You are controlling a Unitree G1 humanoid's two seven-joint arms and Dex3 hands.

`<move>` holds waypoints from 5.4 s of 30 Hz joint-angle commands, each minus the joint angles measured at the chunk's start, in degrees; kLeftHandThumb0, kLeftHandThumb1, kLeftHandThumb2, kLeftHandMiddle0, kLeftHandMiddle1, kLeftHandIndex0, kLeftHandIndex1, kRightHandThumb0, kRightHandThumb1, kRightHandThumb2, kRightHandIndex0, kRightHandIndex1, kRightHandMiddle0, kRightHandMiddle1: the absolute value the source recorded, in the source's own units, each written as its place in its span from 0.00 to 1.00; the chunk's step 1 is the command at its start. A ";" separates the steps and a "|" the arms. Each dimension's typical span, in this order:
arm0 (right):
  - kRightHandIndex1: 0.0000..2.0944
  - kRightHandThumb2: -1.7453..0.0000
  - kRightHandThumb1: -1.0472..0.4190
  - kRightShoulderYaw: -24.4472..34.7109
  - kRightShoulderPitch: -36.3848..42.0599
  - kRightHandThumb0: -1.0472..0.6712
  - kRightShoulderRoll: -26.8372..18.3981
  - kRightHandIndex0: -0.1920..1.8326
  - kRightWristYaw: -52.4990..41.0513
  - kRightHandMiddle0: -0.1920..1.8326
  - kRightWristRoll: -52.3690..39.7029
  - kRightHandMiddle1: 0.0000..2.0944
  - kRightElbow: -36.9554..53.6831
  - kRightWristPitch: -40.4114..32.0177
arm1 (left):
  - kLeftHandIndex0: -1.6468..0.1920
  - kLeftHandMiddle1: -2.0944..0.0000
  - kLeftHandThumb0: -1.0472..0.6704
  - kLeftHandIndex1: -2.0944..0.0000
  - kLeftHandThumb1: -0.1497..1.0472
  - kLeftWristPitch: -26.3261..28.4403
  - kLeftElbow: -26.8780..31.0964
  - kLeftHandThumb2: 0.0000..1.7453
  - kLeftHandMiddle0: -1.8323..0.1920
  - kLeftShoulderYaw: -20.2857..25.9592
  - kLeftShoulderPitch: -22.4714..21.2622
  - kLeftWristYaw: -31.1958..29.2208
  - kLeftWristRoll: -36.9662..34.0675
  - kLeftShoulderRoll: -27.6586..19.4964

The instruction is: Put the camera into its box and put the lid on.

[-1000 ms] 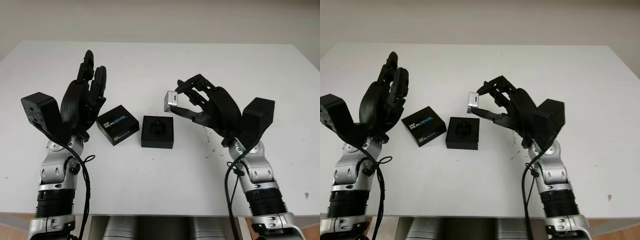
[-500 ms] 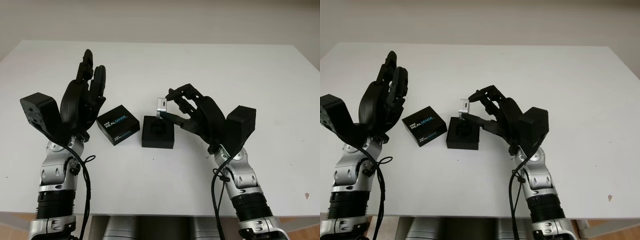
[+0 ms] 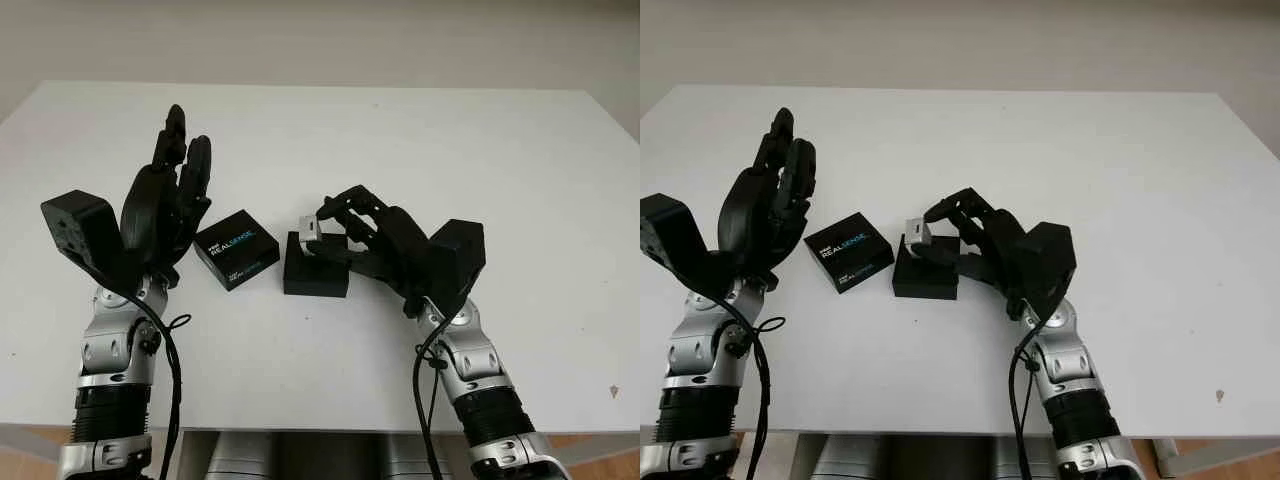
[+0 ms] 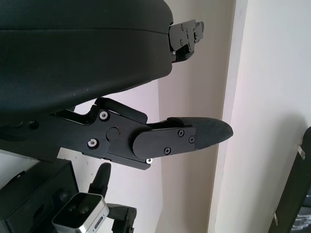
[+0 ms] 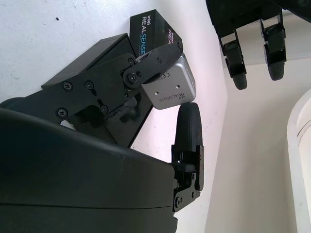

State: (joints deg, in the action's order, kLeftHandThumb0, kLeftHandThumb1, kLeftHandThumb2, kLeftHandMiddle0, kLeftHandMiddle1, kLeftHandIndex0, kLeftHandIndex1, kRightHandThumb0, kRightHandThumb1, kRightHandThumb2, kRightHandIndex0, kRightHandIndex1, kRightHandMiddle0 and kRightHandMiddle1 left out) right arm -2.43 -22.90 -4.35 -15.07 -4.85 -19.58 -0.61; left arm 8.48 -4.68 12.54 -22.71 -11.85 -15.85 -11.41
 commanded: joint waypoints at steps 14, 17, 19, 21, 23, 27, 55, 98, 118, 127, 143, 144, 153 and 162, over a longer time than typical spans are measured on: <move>0.02 0.97 0.04 -0.77 -2.26 0.39 1.82 0.19 -0.99 0.23 0.41 0.87 -2.53 -0.89 | 1.00 1.00 0.22 1.00 1.00 0.43 1.14 0.27 1.00 -0.15 0.41 0.94 0.02 0.26; 0.02 0.97 0.04 -0.71 -2.64 0.39 2.36 0.19 -1.18 0.23 0.03 0.87 -2.81 -1.41 | 1.00 1.00 0.22 1.00 1.00 0.51 1.39 0.27 1.00 -0.18 0.65 0.94 -0.14 0.29; 0.02 0.97 0.04 -0.83 -2.92 0.39 2.60 0.19 -1.31 0.23 0.11 0.87 -3.15 -1.32 | 1.00 1.00 0.22 1.00 1.00 0.53 1.42 0.27 1.00 -0.13 0.72 1.01 -0.20 0.35; 0.02 0.97 0.04 -0.98 -3.19 0.39 2.70 0.19 -1.30 0.23 0.34 0.87 -3.51 -1.16 | 1.00 1.00 0.22 1.00 1.00 0.56 1.51 0.26 1.00 -0.07 0.77 1.12 -0.26 0.44; 0.02 0.97 0.04 -1.01 -3.42 0.39 2.71 0.19 -1.46 0.23 0.38 0.86 -3.82 -1.04 | 1.00 1.00 0.22 1.00 1.00 0.50 1.56 0.26 1.00 -0.04 0.83 1.13 -0.24 0.47; 0.02 0.97 0.04 -0.43 -3.61 0.38 2.38 0.18 -2.35 0.22 -0.31 0.86 -3.97 -1.02 | 1.00 1.00 0.22 1.00 1.00 0.36 1.57 0.26 1.00 -0.03 0.98 0.86 -0.27 0.41; 0.03 0.97 0.15 -8.29 -6.04 0.17 -22.95 0.17 -1.97 0.25 33.33 0.17 17.13 11.11 | 1.00 1.00 0.22 1.00 1.00 0.83 1.66 0.26 1.00 -0.11 0.58 1.19 -0.29 0.64; 0.03 0.97 0.15 -14.28 -8.65 0.27 -18.84 0.26 13.99 0.34 39.48 0.39 -1.76 19.44 | 1.00 1.00 0.22 1.00 1.00 1.20 2.27 0.26 1.00 -0.22 0.93 1.31 -0.25 0.43; 0.03 0.97 0.15 -15.49 -8.96 0.27 -18.84 0.26 14.00 0.34 39.86 0.40 -3.86 20.91 | 1.00 1.00 0.22 1.00 1.00 1.48 2.51 0.25 1.00 -0.01 0.98 1.61 -0.33 0.48; 0.03 0.97 0.14 -15.95 -8.98 0.28 -19.09 0.26 13.31 0.35 40.47 0.40 -3.81 20.09 | 1.00 1.00 0.22 1.00 1.00 1.54 2.73 0.25 1.00 -0.09 1.14 1.84 -0.25 0.62; 0.04 0.97 0.11 -17.02 -9.66 0.36 -20.10 0.32 20.05 0.37 45.14 0.62 -5.80 23.78 | 1.00 1.00 0.22 1.00 1.00 1.47 2.66 0.25 1.00 -0.13 1.16 1.14 -0.37 0.28; 0.04 0.97 0.11 -17.12 -9.73 0.36 -20.24 0.32 20.19 0.37 45.45 0.63 -5.79 24.01 | 1.00 1.00 0.22 1.00 1.00 1.58 2.77 0.25 1.00 -0.10 1.18 1.25 -0.39 0.34; 0.04 0.97 0.10 -17.45 -10.82 0.37 -21.46 0.32 20.24 0.34 46.31 0.68 -4.88 25.66 | 1.00 1.00 0.22 1.00 1.00 1.73 2.82 0.25 1.00 0.07 1.14 1.15 -0.67 0.33; 0.04 0.97 0.10 -16.49 -11.15 0.36 -20.72 0.32 21.41 0.34 44.55 0.68 -5.04 26.58 | 1.00 1.00 0.22 1.00 1.00 1.57 2.74 0.26 1.00 -0.23 0.92 1.11 0.05 0.00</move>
State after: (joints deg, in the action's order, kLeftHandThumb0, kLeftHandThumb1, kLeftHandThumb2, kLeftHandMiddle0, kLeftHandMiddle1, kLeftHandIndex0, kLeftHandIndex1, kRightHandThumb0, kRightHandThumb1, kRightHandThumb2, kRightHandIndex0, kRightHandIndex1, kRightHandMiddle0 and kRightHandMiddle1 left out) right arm -19.77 -33.22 -25.29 6.12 40.48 -24.75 25.70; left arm 10.09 -2.78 12.52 -21.62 -10.53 -15.94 -10.88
